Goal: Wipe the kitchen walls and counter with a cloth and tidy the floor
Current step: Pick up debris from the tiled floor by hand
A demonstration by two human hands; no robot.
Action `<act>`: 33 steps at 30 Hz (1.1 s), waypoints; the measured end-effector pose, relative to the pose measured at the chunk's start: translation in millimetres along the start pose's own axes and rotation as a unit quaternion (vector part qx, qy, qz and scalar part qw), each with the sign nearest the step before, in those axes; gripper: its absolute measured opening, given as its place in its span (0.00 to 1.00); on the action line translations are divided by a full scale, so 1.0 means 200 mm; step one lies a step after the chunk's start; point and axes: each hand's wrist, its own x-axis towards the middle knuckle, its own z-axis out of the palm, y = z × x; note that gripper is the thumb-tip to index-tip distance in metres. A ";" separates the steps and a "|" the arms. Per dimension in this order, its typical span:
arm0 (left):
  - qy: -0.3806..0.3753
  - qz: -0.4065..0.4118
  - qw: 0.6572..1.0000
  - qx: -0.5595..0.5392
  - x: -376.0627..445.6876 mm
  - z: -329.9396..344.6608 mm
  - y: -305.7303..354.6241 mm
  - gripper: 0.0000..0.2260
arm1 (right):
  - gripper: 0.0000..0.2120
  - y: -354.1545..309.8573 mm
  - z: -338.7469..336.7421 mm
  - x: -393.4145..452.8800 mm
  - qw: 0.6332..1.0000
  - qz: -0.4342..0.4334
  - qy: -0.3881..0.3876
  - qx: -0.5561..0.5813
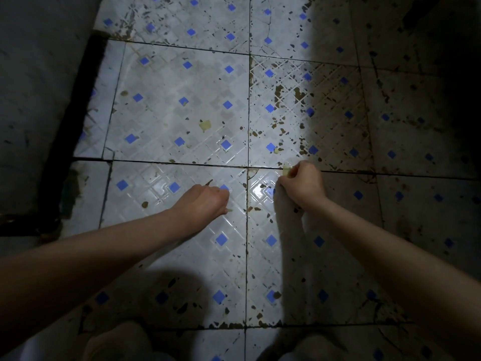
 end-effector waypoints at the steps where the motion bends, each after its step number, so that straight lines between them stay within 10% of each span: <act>1: -0.001 0.002 1.000 0.010 0.00 0.00 0.00 0.11 | 0.07 0.00 0.00 -0.01 1.000 -0.003 0.004 0.002; 20: 0.047 -0.055 0.990 -0.117 -0.05 0.01 0.00 0.09 | 0.07 -0.01 0.06 -0.11 0.997 -0.062 -0.038 0.023; 33: 0.014 -0.030 0.998 0.047 -0.06 0.03 0.03 0.05 | 0.08 0.01 0.04 -0.13 0.997 -0.046 -0.058 0.036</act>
